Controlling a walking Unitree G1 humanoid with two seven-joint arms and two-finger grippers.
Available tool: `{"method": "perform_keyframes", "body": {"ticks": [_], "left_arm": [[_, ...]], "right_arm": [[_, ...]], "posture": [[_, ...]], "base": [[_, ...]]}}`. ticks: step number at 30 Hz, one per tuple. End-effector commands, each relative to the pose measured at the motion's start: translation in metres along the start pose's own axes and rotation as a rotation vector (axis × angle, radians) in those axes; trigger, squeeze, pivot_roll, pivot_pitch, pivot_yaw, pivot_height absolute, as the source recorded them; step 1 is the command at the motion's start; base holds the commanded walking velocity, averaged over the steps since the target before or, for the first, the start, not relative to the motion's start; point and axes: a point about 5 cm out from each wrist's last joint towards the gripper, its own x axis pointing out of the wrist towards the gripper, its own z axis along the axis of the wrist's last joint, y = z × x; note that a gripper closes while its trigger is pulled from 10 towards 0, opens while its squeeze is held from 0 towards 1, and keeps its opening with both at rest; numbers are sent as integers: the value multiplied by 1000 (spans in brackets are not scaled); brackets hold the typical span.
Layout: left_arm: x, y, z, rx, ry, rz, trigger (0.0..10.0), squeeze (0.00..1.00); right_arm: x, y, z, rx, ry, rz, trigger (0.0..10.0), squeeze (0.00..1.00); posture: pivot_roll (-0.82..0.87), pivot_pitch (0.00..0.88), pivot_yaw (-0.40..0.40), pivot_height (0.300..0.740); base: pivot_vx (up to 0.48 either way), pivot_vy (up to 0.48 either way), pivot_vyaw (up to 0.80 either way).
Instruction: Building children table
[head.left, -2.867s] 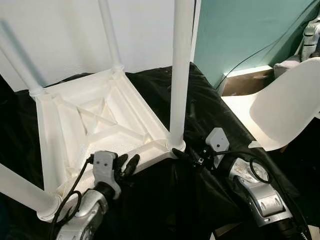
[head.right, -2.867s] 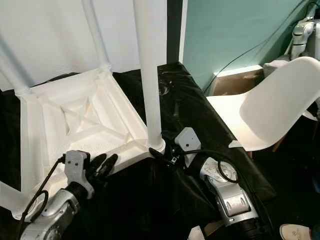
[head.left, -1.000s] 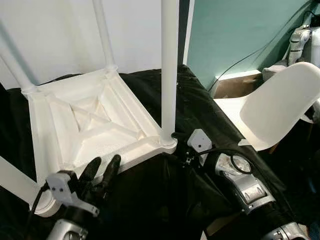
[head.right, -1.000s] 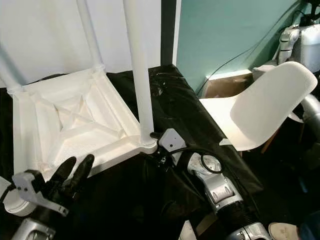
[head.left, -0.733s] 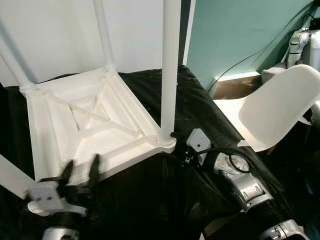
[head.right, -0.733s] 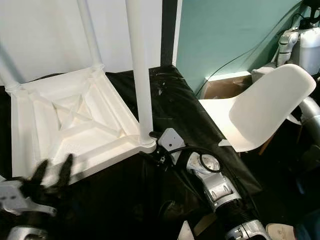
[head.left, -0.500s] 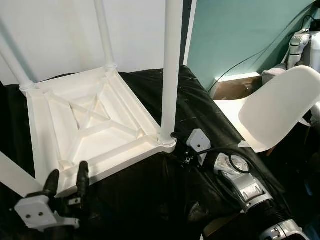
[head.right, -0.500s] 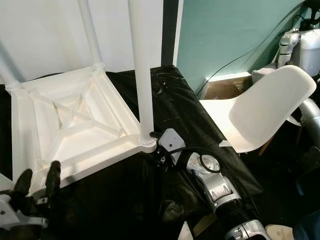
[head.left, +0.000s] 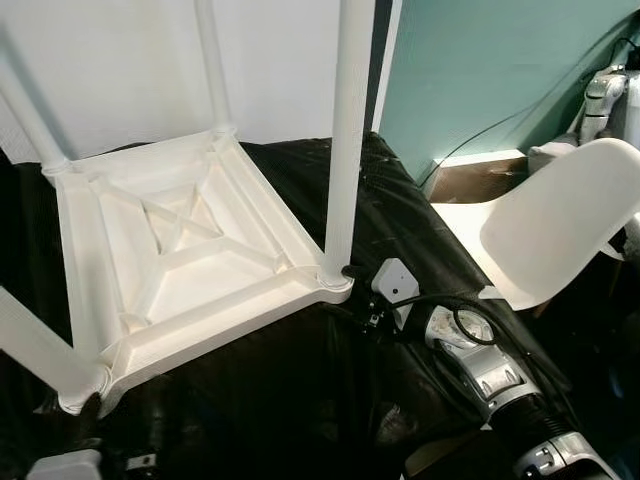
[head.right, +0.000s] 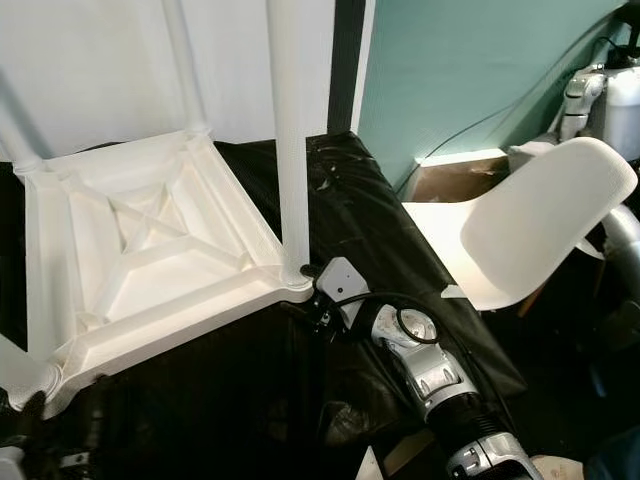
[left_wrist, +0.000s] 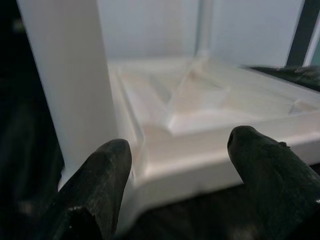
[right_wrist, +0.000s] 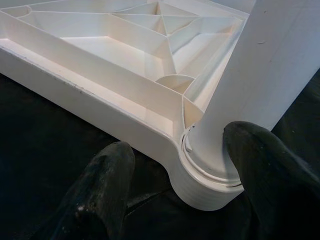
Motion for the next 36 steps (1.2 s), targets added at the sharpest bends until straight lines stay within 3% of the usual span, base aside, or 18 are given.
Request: {"method": "perform_keyframes", "body": {"ticks": [1,6,11,21,26,36], "left_arm": [[-4,16,-3,52,11,59,10000,0],[6,34,5,80,-48,177,10000,0],[10,36,2,106,-50,204,10000,0],[52,8,-2,42,-104,37,10000,0],[74,9,-5,30,-89,36,10000,0],[88,1,-8,24,-77,-20,9961,0]], "right_arm": [[6,6,-3,-5,18,43,10000,0],[9,6,-3,-9,13,58,10000,0],[10,7,-2,-8,10,63,10000,0],[11,13,-4,3,12,79,10000,0],[13,13,-4,-10,14,85,10000,0],[17,10,-2,-9,0,16,10000,0]], "posture": [[252,0,-73,740],[254,0,-80,740],[251,0,-80,740],[238,0,-84,740],[219,0,-81,740],[185,0,-57,740]], "base": [[0,0,0],[0,0,0],[0,0,0],[0,0,0],[0,0,0],[0,0,0]]}}
